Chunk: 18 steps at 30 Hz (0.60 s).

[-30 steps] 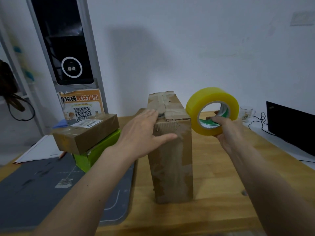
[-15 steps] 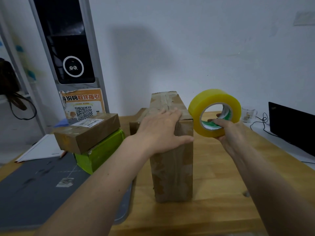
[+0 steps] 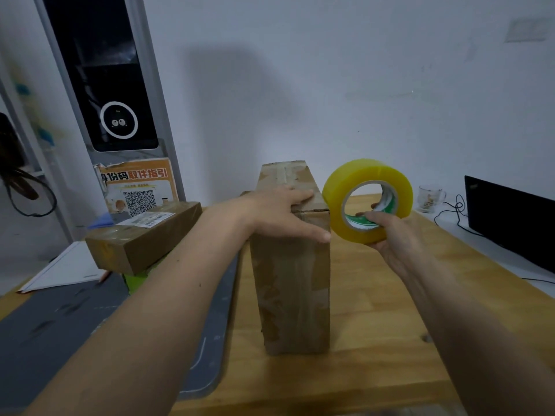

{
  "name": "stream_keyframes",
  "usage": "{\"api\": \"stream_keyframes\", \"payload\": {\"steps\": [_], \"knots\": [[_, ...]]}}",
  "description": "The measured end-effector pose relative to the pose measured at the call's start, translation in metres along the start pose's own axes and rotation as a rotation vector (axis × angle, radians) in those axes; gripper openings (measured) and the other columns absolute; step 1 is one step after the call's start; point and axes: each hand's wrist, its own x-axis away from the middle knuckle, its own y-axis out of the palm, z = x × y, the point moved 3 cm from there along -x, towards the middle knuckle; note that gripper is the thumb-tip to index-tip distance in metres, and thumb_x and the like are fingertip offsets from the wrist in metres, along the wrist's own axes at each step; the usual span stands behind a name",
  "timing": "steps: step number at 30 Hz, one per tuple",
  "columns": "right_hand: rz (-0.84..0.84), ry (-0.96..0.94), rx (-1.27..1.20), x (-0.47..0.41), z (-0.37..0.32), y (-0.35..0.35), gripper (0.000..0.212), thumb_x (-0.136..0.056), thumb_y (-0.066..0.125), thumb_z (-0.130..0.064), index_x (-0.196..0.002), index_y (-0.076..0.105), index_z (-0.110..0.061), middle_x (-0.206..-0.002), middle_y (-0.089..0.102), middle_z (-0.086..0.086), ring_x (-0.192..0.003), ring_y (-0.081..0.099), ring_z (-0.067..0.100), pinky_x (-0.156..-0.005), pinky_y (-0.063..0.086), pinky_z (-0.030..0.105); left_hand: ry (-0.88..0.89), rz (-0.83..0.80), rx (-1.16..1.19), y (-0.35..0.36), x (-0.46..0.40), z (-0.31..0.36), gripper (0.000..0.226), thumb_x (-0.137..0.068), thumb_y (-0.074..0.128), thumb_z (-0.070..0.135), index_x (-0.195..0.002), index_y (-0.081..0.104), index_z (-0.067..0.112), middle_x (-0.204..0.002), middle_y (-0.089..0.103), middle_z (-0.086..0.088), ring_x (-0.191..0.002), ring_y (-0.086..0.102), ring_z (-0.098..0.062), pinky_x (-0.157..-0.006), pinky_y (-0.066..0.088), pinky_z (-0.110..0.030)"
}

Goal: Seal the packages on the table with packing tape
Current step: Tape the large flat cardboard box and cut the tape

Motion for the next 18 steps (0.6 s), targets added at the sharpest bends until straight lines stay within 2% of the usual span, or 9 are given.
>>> {"api": "stream_keyframes", "payload": {"steps": [5,10,14,16,18], "knots": [[-0.014,-0.041,0.017,-0.002,0.0,0.003,0.021,-0.081,0.069,0.002,-0.092,0.065,-0.016,-0.092,0.07,0.012,-0.087,0.07,0.029,-0.064,0.059,0.042,-0.126,0.078,-0.076,0.009,-0.011,0.004,0.126,-0.055,0.026,0.1,-0.157,0.005,0.028,-0.165,0.0,0.008,-0.152,0.002,-0.02,-0.12,0.016,-0.053],[-0.002,0.034,-0.088,-0.001,0.017,-0.005,0.021,-0.083,0.065,0.004,-0.094,0.065,-0.014,-0.09,0.069,0.011,-0.086,0.069,0.03,-0.065,0.058,0.044,-0.164,0.126,-0.055,0.01,-0.011,0.008,0.126,-0.061,0.03,0.099,-0.157,0.008,0.02,-0.165,0.002,0.0,-0.151,0.01,-0.021,-0.118,0.019,-0.044],[0.025,0.124,-0.172,0.004,0.032,-0.009,0.025,-0.086,0.061,0.004,-0.107,0.06,-0.01,-0.102,0.065,0.015,-0.095,0.066,0.033,-0.076,0.057,0.052,-0.073,0.091,-0.097,0.012,-0.015,0.021,0.096,-0.08,0.033,0.085,-0.156,0.013,0.03,-0.164,0.01,0.007,-0.151,0.007,-0.017,-0.119,0.013,-0.043],[0.043,0.108,-0.157,0.004,0.03,-0.011,0.021,-0.084,0.063,0.005,-0.099,0.062,-0.01,-0.094,0.067,0.013,-0.088,0.069,0.03,-0.071,0.059,0.051,-0.008,0.113,-0.068,0.013,-0.015,0.026,0.081,-0.088,0.035,0.076,-0.155,0.014,0.036,-0.163,0.011,0.012,-0.151,0.008,-0.015,-0.121,0.013,-0.042],[0.063,0.071,-0.129,0.004,0.023,-0.014,0.02,-0.082,0.065,0.005,-0.091,0.064,-0.013,-0.083,0.07,0.008,-0.075,0.072,0.023,-0.06,0.059,0.043,0.054,0.162,-0.035,0.014,-0.015,0.032,0.071,-0.093,0.038,0.068,-0.155,0.016,0.039,-0.163,0.012,0.014,-0.15,0.011,-0.015,-0.121,0.014,-0.042]]}}
